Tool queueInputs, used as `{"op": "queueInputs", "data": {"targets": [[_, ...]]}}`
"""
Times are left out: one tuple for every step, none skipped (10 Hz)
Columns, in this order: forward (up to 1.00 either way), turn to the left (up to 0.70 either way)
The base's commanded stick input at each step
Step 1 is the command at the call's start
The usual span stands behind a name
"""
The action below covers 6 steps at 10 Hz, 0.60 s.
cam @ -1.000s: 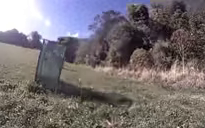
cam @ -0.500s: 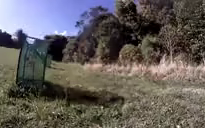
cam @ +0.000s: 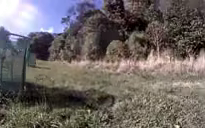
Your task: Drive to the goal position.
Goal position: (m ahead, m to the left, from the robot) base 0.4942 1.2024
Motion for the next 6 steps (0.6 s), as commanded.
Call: {"op": "queueInputs", "data": {"targets": [[0.5, -0.5], [0.5, -0.5], [0.5, -0.35], [0.5, -0.12], [0.5, 0.0], [0.5, 0.0]]}}
